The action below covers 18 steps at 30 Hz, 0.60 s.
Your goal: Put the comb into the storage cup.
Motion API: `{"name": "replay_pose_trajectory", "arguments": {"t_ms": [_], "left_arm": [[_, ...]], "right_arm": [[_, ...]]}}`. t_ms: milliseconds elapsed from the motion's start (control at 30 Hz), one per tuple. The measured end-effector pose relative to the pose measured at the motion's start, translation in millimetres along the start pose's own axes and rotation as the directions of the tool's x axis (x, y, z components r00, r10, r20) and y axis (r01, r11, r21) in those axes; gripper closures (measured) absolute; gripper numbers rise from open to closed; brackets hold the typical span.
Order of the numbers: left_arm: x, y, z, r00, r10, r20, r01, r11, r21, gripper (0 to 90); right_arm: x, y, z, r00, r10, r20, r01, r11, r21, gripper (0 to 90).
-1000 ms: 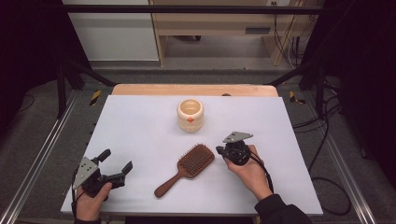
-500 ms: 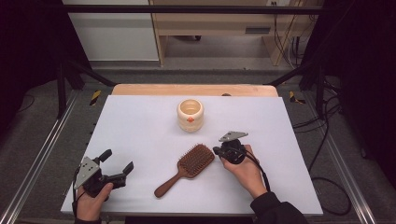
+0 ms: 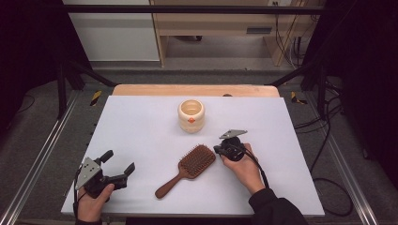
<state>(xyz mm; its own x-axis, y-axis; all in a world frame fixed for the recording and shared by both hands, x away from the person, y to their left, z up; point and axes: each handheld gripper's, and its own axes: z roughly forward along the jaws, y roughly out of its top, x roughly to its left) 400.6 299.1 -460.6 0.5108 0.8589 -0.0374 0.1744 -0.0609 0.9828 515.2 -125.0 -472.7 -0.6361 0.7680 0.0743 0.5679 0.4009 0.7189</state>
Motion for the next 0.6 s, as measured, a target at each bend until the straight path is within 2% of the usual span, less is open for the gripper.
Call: {"name": "replay_pose_trajectory", "arguments": {"t_ms": [133,233,400,600], "left_arm": [[0.0,0.0,0.1,1.0,0.001,0.001,-0.001,1.0,0.001,2.9],[-0.3,0.1,0.2,1.0,0.003,0.002,-0.003,1.0,0.001,3.0],[-0.6,-0.1,0.8,1.0,0.003,0.004,-0.003,1.0,0.003,3.0],[-1.7,0.0,0.8,0.9999,0.01,0.007,-0.01,0.9999,0.007,3.0]], "right_arm": [[2.7,-1.1,2.4,0.9999,-0.009,-0.014,0.01,1.0,0.011,90.0],[5.4,-1.5,2.3,0.9997,-0.024,0.0,0.024,1.0,0.016,90.0],[10.4,-2.7,0.6,0.9994,-0.032,-0.009,0.032,0.999,0.022,90.0],[33.1,-1.3,1.2,0.9975,-0.062,-0.034,0.063,0.998,0.027,90.0]]}}
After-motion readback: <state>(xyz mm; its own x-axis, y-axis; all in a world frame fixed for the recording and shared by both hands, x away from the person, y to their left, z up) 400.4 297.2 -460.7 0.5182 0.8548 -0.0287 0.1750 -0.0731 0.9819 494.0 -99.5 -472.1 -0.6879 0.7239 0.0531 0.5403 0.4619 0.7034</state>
